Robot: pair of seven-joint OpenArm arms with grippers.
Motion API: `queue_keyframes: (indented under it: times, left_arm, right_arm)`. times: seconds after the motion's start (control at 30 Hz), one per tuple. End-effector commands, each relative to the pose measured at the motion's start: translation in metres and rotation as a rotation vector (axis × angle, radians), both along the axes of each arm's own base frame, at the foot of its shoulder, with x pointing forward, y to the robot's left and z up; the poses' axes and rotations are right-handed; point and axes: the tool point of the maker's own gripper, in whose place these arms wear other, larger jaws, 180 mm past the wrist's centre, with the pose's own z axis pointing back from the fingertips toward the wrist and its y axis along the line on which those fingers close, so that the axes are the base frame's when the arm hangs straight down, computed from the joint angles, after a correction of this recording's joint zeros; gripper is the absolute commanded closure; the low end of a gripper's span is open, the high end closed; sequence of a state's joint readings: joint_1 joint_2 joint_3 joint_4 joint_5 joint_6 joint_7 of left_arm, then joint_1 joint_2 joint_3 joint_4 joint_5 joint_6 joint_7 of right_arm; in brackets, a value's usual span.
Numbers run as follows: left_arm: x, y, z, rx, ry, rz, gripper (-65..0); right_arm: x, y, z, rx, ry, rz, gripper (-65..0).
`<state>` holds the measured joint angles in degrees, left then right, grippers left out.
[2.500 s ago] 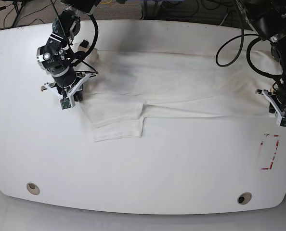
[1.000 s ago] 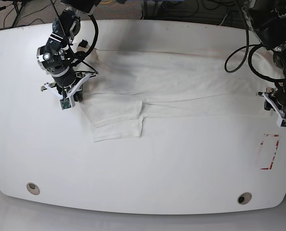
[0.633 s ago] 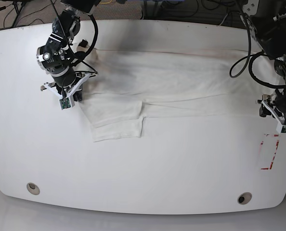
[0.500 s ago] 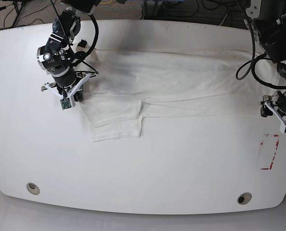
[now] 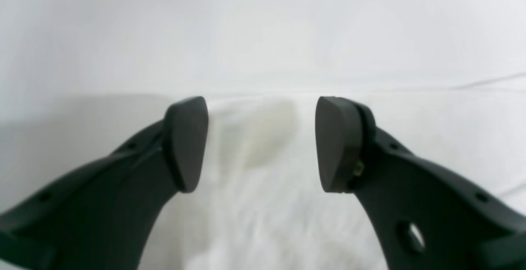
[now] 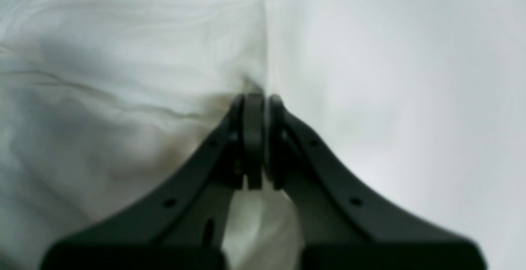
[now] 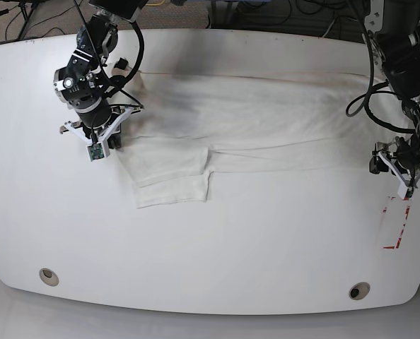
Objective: Layout the t-shirt on the table in an organized manner, then fold the t-shirt properly
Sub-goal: 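Hold both shirt corners and drag them slightly apart to tension the edge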
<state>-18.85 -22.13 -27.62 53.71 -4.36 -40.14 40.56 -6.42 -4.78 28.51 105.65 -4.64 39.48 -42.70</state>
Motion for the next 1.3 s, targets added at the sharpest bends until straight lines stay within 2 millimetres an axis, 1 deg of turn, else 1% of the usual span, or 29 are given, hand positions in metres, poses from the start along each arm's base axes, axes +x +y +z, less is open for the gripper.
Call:
queue_keyframes:
  times: [0.0, 0.23, 0.33, 0.4, 0.5, 0.63, 0.8, 1.03, 1.07, 1.2, 1.27]
  left_arm:
    - [0.009, 0.015, 0.015, 0.012, -0.041, 0.019, -39.2]
    - [0.007, 0.017, 0.014, 0.014, -0.036, 0.023, -39.2]
    - [0.005, 0.030, 0.021, 0.037, -0.041, 0.034, -39.2]
    - [0.004, 0.036, 0.024, 0.046, -0.042, 0.039, -39.2]
    - [0.003, 0.039, 0.026, 0.052, -0.042, 0.041, -39.2]
    - [0.001, 0.050, 0.030, 0.071, -0.042, 0.051, -39.2]
    - [0.005, 0.051, 0.035, 0.072, -0.076, 0.050, -39.2]
    - [0.005, 0.050, 0.033, 0.076, -0.069, 0.045, -39.2]
    - [0.005, 0.049, 0.032, 0.073, -0.068, 0.045, -39.2]
    - [-0.001, 0.048, 0.017, 0.035, -0.035, 0.060, -39.2]
    - [0.006, 0.046, 0.016, 0.002, -0.050, 0.073, -39.2]
  right_arm:
    - [0.009, -0.001, 0.013, -0.001, -0.050, 0.003, 0.0]
    - [0.008, -0.002, 0.013, -0.001, -0.049, 0.000, 0.0]
    - [0.008, -0.002, 0.012, -0.001, -0.048, 0.000, 0.0]
    - [0.008, -0.002, 0.012, -0.001, -0.048, 0.000, 0.0]
    - [0.008, -0.002, 0.012, -0.001, -0.048, 0.000, 0.0]
    - [0.008, -0.002, 0.012, -0.001, -0.048, 0.000, 0.0]
    - [0.008, -0.001, 0.012, -0.001, -0.048, 0.002, 0.0]
    - [0.008, -0.001, 0.012, -0.001, -0.048, 0.002, 0.0]
    - [0.008, -0.002, 0.012, -0.001, -0.048, 0.000, 0.0]
    - [0.008, -0.002, 0.012, -0.001, -0.048, 0.000, 0.0]
    - [0.008, -0.002, 0.012, 0.000, -0.049, 0.001, 0.0]
